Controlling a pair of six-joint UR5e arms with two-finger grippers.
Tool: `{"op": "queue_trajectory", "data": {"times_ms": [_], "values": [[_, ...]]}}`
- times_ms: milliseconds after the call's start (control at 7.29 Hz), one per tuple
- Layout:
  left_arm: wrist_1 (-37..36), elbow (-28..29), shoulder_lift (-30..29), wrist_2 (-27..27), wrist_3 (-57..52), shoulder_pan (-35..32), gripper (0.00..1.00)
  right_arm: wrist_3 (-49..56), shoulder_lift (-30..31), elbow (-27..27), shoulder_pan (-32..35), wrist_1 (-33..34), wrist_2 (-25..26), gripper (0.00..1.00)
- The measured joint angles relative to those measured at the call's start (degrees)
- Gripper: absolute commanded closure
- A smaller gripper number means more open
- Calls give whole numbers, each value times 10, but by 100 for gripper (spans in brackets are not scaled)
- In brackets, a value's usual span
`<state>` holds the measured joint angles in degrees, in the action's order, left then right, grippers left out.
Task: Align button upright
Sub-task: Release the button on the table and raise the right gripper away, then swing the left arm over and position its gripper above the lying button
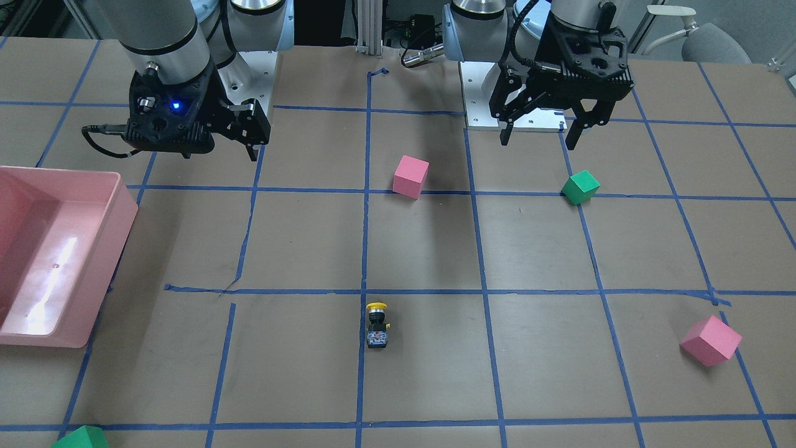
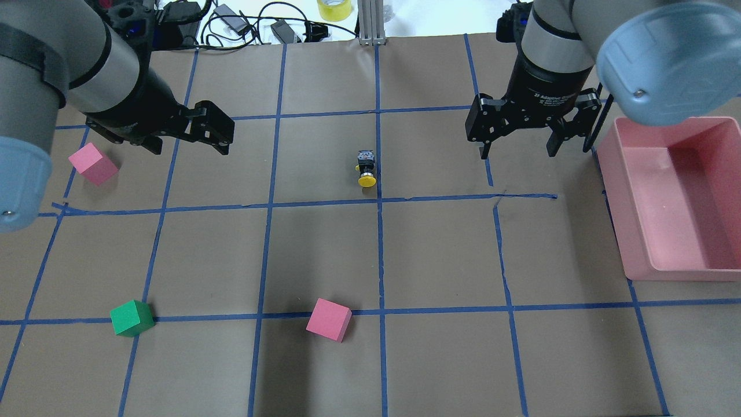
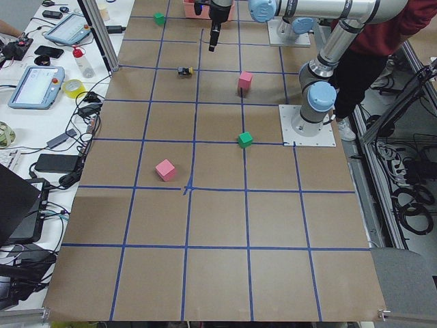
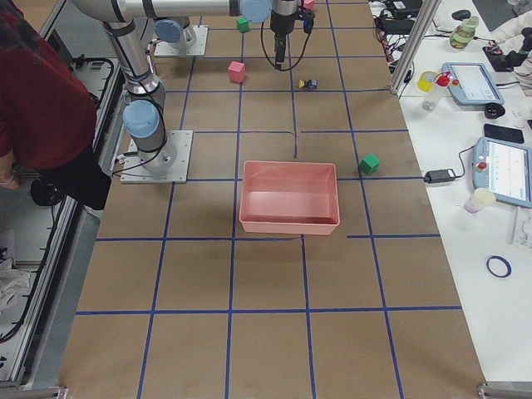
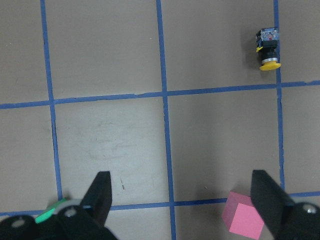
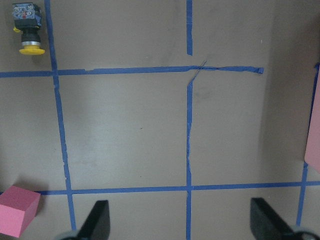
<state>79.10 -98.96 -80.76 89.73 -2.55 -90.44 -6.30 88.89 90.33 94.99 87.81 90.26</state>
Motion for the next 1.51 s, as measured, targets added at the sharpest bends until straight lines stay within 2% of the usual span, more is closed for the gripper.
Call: {"op": "queue_trajectory", "data": {"times_ms": [412, 1510], "values": [[0, -5, 4, 1, 0, 0, 0, -1, 2, -8, -5, -6, -11, 0], [0, -27, 21, 1, 0, 0, 0, 2, 10, -5, -6, -6, -2, 0]]}}
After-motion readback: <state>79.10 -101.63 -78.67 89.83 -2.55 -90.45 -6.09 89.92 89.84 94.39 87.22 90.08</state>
